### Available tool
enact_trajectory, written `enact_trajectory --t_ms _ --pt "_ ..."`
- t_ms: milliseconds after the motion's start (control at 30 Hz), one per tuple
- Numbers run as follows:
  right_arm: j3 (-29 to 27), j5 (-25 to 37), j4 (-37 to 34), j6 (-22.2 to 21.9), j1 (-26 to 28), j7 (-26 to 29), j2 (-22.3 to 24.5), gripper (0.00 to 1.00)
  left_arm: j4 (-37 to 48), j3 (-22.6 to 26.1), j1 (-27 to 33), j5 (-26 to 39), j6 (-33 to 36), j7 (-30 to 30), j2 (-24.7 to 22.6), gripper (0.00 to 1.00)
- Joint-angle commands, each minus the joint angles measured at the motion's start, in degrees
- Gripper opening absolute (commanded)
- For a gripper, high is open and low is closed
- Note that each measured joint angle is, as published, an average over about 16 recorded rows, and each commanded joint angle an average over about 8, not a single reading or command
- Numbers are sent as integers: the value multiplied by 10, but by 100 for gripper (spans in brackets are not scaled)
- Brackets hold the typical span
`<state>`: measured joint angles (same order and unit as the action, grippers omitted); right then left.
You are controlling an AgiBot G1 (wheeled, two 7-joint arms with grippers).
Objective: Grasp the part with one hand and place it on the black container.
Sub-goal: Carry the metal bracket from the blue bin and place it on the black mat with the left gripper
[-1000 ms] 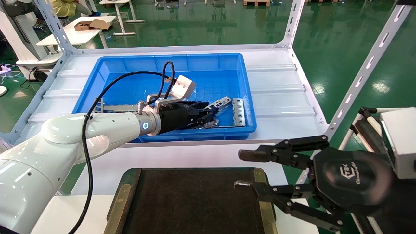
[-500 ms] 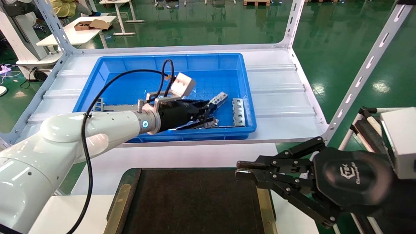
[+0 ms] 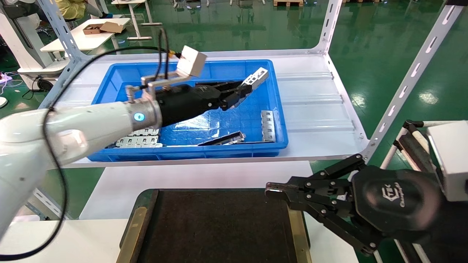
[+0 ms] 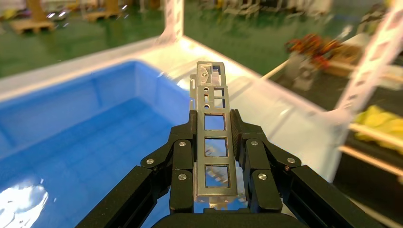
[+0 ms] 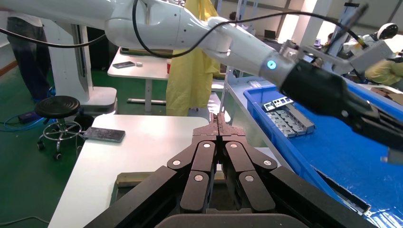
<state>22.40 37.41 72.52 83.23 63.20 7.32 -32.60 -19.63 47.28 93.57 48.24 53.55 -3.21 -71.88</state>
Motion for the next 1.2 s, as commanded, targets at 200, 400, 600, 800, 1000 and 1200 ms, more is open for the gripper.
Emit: enact_trajectory --t_ms 200,400,600,800,1000,1200 --pt "0 0 0 0 0 0 0 0 -52 -11 -18 -23 87 1 55 0" --pt "0 0 0 0 0 0 0 0 -161 -9 -68 -36 127 -31 116 0" --pt "0 0 0 0 0 0 0 0 -317 -5 -153 -51 98 -82 181 0" --pt "0 0 0 0 0 0 0 0 -474 7 -254 -46 -6 -135 242 0" --pt "0 0 0 0 0 0 0 0 -567 30 -341 -25 -128 -180 273 0" --pt "0 0 0 0 0 0 0 0 -576 50 -411 -10 -227 -189 257 0"
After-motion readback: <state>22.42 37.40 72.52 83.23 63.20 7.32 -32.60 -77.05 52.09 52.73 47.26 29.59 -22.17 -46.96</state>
